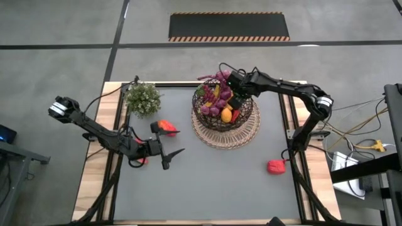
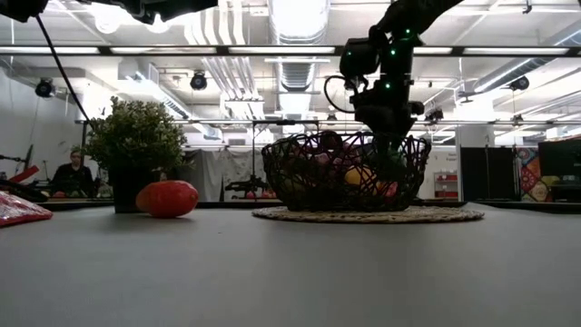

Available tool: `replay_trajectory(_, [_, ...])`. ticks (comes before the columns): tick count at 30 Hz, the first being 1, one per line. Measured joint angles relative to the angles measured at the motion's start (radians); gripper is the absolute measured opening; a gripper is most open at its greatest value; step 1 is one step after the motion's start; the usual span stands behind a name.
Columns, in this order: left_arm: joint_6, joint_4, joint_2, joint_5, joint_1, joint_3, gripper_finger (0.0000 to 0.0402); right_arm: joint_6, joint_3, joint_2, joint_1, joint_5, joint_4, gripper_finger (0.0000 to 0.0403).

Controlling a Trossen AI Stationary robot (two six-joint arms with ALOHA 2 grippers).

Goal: Build produce basket
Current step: Put the lime into the black wire basket, then put the watermelon into the black wire basket

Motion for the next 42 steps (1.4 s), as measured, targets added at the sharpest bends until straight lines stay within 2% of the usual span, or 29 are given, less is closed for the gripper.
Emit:
replay_trajectory(4, [-0.001,0.0,0.0,0.0,0.0,0.0,0.0318,-0.001,0.015,-0.012,0.0,0.0,-0.007,0.0291])
replay_trajectory(9, [-0.046,0.0,0.0,0.0,0.0,0.0,0.0318,-0.001,0.066,-0.032,0.003,0.0,-0.048,0.0297])
replay_trajectory(12, [-0.178,-0.002,0.0,0.015,-0.007,-0.001,0.0318,0.02,0.102,-0.068,0.025,0.003,-0.089,0.0289])
replay_trajectory(15, [-0.344,0.0,0.031,0.121,-0.019,-0.002,0.0318,0.038,0.082,-0.14,0.087,0.004,-0.033,0.0277])
replay_trajectory(17, [-0.439,-0.001,0.071,0.173,-0.03,-0.001,0.0318,0.018,0.032,-0.195,0.153,0.004,0.072,0.0267])
replay_trajectory(22, [-0.623,0.001,0.195,0.179,-0.042,0.03,0.0318,-0.073,-0.191,-0.328,0.349,-0.001,0.479,0.0243])
replay_trajectory(25, [-0.655,0.001,0.253,0.179,-0.041,0.061,0.0318,-0.174,-0.338,-0.38,0.463,-0.011,0.692,0.023])
replay_trajectory(27, [-0.655,0.01,0.278,0.179,-0.039,0.088,0.0318,-0.282,-0.424,-0.401,0.53,-0.045,0.803,0.0224])
replay_trajectory(30, [-0.655,0.01,0.301,0.179,-0.039,0.111,0.0318,-0.448,-0.545,-0.415,0.604,-0.172,0.968,0.0217])
replay_trajectory(36, [-0.658,0.063,0.336,0.172,-0.036,0.116,0.0318,-0.536,-0.785,-0.369,0.65,-0.438,1.504,0.0215])
replay_trajectory(42, [-0.657,0.128,0.354,0.152,-0.034,0.115,0.0318,-0.614,-0.882,-0.304,0.626,-0.446,1.932,0.0214])
